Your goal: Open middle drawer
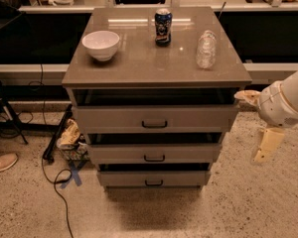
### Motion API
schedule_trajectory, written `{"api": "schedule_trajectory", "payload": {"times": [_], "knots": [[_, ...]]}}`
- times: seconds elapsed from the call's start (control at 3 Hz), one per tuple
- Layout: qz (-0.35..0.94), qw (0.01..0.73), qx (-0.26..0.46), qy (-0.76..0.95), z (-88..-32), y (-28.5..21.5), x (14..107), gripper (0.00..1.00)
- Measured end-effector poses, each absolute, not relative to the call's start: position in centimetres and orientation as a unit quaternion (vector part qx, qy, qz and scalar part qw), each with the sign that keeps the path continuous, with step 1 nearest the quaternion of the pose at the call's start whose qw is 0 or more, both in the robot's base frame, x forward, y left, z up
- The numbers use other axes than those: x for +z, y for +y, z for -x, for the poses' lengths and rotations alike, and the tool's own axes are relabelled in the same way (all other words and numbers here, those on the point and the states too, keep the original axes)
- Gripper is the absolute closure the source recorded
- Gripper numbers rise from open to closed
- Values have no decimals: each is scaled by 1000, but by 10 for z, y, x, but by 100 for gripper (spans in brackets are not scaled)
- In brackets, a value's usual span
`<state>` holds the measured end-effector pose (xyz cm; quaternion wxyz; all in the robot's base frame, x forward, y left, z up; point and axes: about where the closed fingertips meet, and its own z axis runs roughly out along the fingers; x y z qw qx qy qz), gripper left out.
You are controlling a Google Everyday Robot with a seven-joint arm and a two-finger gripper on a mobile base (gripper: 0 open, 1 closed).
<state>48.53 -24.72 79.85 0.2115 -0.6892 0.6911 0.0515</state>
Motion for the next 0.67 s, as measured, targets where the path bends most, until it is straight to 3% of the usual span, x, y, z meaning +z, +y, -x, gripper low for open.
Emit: {"api": "schedule_trajectory", "payload": {"times": [0.67], "knots": [[700, 216, 40, 680, -481, -242, 694, 0]]}}
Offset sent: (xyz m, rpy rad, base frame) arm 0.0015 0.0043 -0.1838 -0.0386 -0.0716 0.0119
